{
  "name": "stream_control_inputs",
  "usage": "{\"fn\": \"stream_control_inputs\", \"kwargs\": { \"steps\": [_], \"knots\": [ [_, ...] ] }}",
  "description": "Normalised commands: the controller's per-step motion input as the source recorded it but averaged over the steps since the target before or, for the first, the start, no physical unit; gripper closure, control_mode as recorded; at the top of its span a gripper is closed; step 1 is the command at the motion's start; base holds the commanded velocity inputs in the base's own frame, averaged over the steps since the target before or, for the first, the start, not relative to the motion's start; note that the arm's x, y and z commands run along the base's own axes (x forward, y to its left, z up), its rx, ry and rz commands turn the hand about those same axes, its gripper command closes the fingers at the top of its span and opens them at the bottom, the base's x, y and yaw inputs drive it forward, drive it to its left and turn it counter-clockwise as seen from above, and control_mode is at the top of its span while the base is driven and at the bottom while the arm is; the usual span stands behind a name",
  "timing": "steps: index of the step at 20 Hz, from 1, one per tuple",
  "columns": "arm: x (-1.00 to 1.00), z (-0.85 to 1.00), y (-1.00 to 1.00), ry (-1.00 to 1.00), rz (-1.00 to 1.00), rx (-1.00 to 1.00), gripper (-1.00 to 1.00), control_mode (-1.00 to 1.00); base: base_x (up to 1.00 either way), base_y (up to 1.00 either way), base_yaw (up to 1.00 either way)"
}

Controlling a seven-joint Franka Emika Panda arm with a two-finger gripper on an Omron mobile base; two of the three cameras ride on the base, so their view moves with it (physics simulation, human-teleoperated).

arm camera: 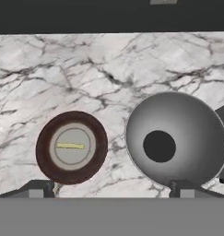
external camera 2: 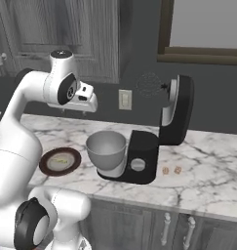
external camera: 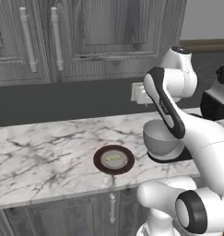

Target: Add butter and sugar cubes to the stand mixer bowl and then turn on the stand mixer to begin making frosting.

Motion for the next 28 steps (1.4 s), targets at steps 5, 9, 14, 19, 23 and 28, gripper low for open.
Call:
{"fn": "stream_control_inputs", "kwargs": {
  "steps": [5, 9, 14, 19, 23, 28],
  "knots": [
    [0.0, 0.0, 0.0, 0.0, 0.0, 0.0, -1.0, 1.0, 0.4, 0.36, 0.0],
    [0.0, 0.0, 0.0, 0.0, 0.0, 0.0, -1.0, 1.0, 0.35, 0.25, 0.0],
    [0.0, 0.0, 0.0, 0.0, 0.0, 0.0, -1.0, 1.0, 0.12, 0.02, 0.0],
    [0.0, 0.0, 0.0, 0.0, 0.0, 0.0, -1.0, 1.0, 0.0, -0.02, 0.0],
    [-0.03, -0.23, 0.0, 0.0, 0.0, 0.0, -1.0, -1.0, 0.0, -0.02, 0.0],
    [-0.2, -0.77, 0.25, 0.05, 0.0, -0.05, -1.0, -1.0, 0.0, 0.0, 0.0]
  ]
}}
